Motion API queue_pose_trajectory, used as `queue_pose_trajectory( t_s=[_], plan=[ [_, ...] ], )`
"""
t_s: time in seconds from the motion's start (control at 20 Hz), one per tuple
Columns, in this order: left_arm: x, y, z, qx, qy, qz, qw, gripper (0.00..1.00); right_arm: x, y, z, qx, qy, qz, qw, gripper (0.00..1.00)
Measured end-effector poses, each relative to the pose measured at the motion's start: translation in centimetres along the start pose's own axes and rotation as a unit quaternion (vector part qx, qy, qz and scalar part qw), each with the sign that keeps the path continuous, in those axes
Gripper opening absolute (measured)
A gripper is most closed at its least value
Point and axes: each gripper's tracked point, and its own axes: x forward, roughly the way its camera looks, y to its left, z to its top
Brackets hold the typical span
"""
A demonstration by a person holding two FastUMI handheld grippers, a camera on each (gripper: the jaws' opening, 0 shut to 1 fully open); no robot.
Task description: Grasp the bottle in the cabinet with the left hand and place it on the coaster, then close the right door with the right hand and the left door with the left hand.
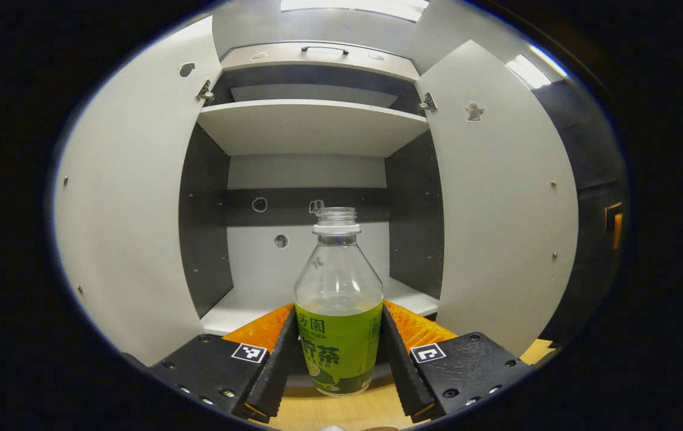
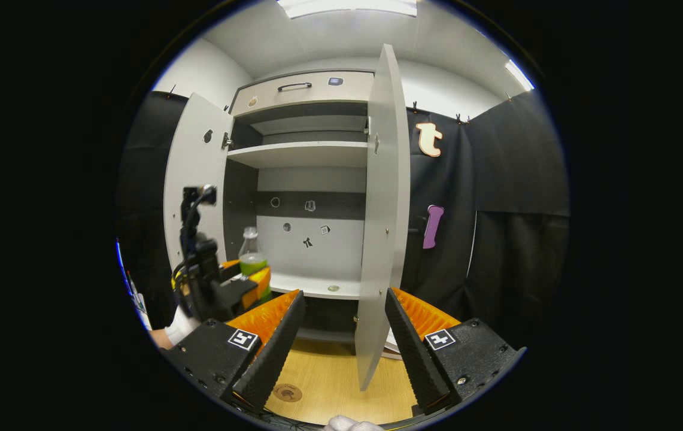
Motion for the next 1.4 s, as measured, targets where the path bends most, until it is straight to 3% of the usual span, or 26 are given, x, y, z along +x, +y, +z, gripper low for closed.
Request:
queue_pose_trajectory(
  t_s=[0.2,0.5,1.0,1.15,1.2,1.4],
  plan=[
    [-3.6,-1.3,-4.3,0.018,0.010,-0.018,1.000,0.72,-0.7,0.1,-1.2,0.001,0.011,-0.003,1.000,0.83],
    [-5.9,-3.7,-12.3,-0.033,0.036,-0.047,0.998,0.72,-1.4,-0.4,-2.5,-0.011,0.029,-0.020,0.999,0.83],
    [-7.3,-7.4,-25.7,-0.057,0.065,-0.094,0.992,0.72,-1.7,-1.3,-4.8,-0.024,0.070,-0.019,0.997,0.83],
    [-7.7,-7.8,-27.7,-0.062,0.069,-0.102,0.990,0.77,-1.8,-1.7,-5.1,-0.027,0.076,-0.023,0.996,0.83],
    [-7.8,-8.0,-27.7,-0.059,0.062,-0.106,0.991,0.73,-1.9,-1.6,-5.4,-0.029,0.078,-0.022,0.996,0.83],
    [-7.7,-8.2,-28.2,-0.036,0.047,-0.114,0.992,0.74,-2.0,-1.5,-5.7,-0.039,0.082,-0.022,0.996,0.84]
  ],
)
